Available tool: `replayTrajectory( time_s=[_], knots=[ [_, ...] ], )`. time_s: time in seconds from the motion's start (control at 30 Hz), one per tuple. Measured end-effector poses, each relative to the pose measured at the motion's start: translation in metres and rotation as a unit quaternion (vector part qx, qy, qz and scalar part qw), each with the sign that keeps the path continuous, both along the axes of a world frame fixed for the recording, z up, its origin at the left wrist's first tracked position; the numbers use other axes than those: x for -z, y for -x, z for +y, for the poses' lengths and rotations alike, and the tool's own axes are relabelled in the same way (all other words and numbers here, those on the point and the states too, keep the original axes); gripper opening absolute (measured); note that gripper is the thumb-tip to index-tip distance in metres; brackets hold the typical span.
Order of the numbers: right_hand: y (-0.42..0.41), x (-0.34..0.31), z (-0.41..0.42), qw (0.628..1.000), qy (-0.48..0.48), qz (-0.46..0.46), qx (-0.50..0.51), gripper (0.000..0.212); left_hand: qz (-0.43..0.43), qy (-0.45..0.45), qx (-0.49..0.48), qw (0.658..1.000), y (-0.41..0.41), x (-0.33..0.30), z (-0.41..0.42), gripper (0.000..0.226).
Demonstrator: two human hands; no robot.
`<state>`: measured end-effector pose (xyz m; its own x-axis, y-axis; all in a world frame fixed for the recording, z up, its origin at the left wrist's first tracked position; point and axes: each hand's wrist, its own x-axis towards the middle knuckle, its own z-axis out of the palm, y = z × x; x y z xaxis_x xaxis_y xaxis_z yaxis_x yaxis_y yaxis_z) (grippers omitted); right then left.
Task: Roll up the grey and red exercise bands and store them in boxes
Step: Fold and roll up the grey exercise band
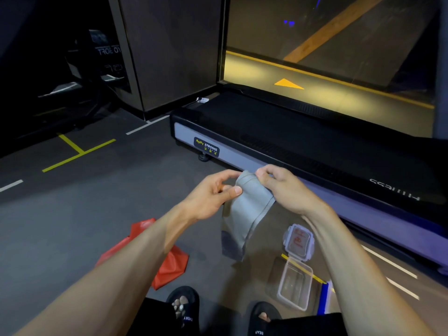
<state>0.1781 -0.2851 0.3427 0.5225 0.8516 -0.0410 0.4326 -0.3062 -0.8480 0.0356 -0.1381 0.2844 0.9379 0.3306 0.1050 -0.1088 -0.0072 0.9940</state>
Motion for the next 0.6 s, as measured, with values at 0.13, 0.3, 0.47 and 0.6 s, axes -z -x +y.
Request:
replayTrajectory(
  time_s=[0.13, 0.3, 0.47, 0.6],
  knots=[
    [0.002, 0.003, -0.004, 0.999, 0.019, 0.002, -0.035, 0.039, 0.005, 0.002, -0.008, 1.0, -0.001, -0.001, -0.004, 0.017],
    [0.0, 0.003, -0.004, 0.996, -0.006, -0.091, -0.007, 0.025, 0.015, 0.045, 0.012, 0.999, 0.001, -0.001, -0.006, 0.029],
    [-0.003, -0.002, -0.006, 0.994, -0.025, -0.102, 0.016, 0.022, 0.045, 0.03, 0.072, 0.996, 0.003, 0.009, -0.003, 0.04],
    [-0.005, -0.007, -0.009, 0.995, -0.013, -0.096, 0.028, 0.038, 0.061, 0.016, 0.087, 0.994, 0.007, 0.013, -0.002, 0.035]
  ],
)
